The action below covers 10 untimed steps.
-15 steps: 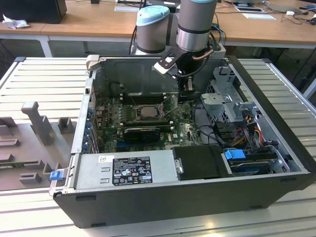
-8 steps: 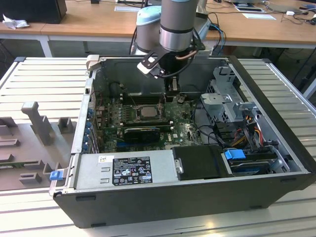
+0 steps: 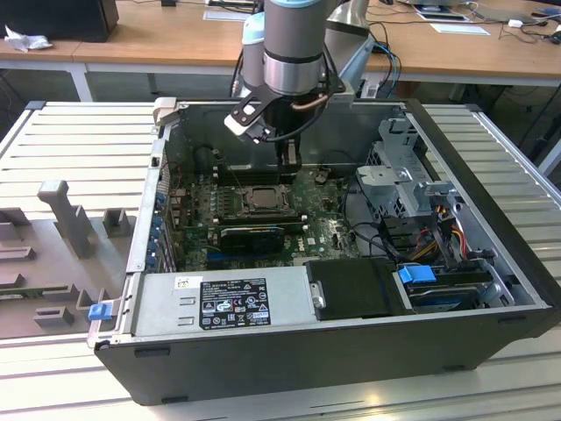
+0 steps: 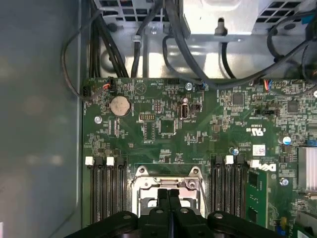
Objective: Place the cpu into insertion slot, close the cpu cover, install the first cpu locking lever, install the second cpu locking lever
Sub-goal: 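Close the cpu cover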
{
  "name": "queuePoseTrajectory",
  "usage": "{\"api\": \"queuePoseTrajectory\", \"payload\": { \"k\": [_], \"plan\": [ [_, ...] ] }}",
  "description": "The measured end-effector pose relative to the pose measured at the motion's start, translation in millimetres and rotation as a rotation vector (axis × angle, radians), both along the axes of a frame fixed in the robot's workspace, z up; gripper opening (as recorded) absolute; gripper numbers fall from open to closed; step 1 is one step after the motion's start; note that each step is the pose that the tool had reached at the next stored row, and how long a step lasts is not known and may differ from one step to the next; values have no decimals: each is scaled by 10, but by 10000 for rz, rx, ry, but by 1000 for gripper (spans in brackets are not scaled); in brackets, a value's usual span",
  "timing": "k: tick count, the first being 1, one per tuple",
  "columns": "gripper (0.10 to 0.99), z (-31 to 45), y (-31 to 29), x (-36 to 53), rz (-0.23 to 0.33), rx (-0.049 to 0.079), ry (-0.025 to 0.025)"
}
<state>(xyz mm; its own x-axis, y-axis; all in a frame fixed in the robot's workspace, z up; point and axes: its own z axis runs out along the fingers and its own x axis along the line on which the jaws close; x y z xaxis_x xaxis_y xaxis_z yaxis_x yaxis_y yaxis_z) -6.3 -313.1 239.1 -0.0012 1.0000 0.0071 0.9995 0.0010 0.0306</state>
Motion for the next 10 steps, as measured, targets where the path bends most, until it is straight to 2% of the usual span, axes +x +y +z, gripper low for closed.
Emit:
{"api": "queuePoseTrajectory", "payload": {
  "k": [4, 7, 10],
  "plan": [
    [106, -97, -1, -24, 189, 8, 1],
    [106, -104, -1, -51, 290, 6, 39],
    [106, -108, 0, -112, 368, 9, 45]
  ]
}}
